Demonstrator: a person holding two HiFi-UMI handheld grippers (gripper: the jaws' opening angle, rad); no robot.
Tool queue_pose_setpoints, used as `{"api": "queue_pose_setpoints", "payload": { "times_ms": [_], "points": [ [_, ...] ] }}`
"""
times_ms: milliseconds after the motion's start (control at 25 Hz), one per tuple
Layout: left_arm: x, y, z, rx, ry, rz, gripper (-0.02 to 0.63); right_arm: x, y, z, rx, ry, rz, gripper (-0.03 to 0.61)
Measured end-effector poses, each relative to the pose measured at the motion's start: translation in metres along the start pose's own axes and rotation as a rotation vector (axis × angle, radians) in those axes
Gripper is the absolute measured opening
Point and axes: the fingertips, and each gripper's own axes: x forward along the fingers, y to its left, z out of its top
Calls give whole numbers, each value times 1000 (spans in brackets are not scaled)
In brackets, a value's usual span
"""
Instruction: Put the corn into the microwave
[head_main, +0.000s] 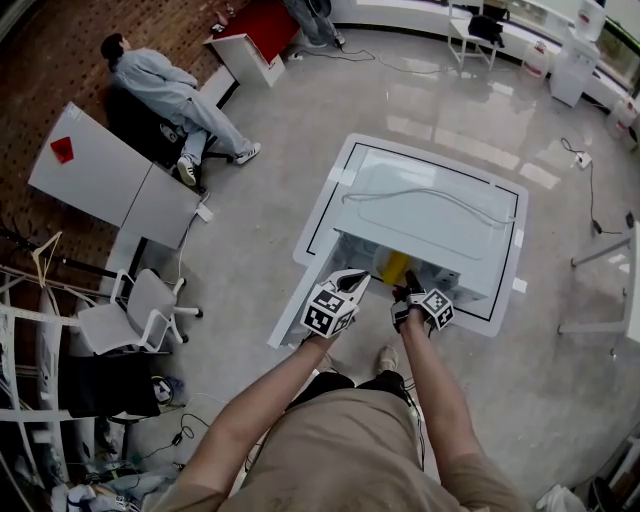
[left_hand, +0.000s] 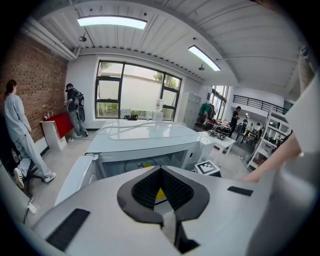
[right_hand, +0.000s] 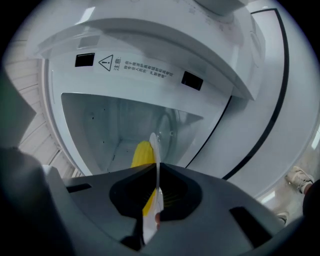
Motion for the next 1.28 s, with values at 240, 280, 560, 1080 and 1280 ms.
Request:
{"api": "queue_pose_setpoints", "payload": {
  "times_ms": [240, 280, 560, 1080, 1280],
  "points": [
    [-5, 2, -2, -1, 1, -3, -2, 11, -6, 6, -1, -24, -26, 14],
    [-6, 3, -2, -4, -1, -3, -1, 13, -7, 6, -1, -26, -32, 14],
    [-6, 4, -3, -13, -4, -16, -2, 26, -14, 7, 26, -53, -66, 14],
    [-5, -4, -3, -28, 0, -84, -2, 36, -1, 3, -69, 13, -67, 116],
    [-1, -7, -5, -28, 2, -96, -2, 29, -3, 3, -70, 51, -35, 167]
  ]
}}
